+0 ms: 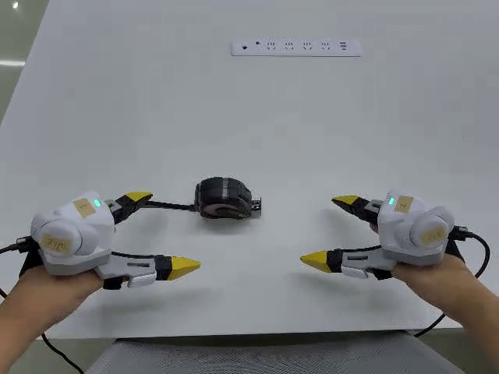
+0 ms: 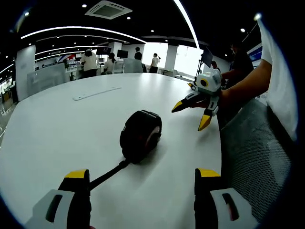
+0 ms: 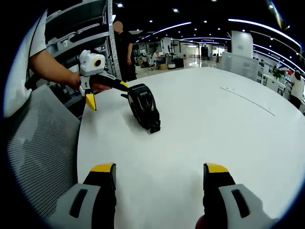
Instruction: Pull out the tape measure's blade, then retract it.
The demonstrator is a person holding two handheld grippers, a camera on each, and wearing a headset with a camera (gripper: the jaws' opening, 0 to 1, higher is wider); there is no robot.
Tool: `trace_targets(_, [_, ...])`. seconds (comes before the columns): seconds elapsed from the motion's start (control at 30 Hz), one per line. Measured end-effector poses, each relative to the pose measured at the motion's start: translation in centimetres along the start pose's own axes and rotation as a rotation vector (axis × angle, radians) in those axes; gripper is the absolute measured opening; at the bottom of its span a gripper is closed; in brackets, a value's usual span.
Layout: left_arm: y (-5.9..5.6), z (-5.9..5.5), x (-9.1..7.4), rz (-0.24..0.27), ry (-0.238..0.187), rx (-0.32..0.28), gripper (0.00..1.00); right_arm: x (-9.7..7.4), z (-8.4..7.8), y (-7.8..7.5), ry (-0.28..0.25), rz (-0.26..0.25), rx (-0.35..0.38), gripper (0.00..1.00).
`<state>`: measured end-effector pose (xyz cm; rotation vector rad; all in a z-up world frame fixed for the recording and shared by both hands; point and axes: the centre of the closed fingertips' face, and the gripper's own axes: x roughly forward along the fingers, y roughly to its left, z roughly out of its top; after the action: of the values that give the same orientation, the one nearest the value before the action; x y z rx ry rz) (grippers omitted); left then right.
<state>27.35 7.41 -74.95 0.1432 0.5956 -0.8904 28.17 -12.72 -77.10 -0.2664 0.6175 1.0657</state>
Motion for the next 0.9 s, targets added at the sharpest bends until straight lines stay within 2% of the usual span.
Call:
trace_targets(0.17, [0.2, 0.2, 0.4, -0.015, 0.014, 0.034, 0.85, 0.5, 0.1, 0.0, 0.005, 0.013, -0.012, 0.7])
trace_targets(0.27, [0.4, 0.7, 0.5, -0.023, 0.006, 0.043, 0.83, 0.8, 0.4, 0.1, 0.007, 0.022, -0.022, 0.69])
trace_targets(0.67, [0.7, 0.8, 2.4, -0.091, 0.069, 0.127, 0.78, 1.8, 0.6, -0.1, 0.018, 0.053, -0.03, 0.68])
trace_targets(0.9, [0.6, 1.4, 3.5, -0.125, 0.087, 0.169, 0.75, 2.2, 0.6, -0.1, 0.026, 0.065, -0.035, 0.68])
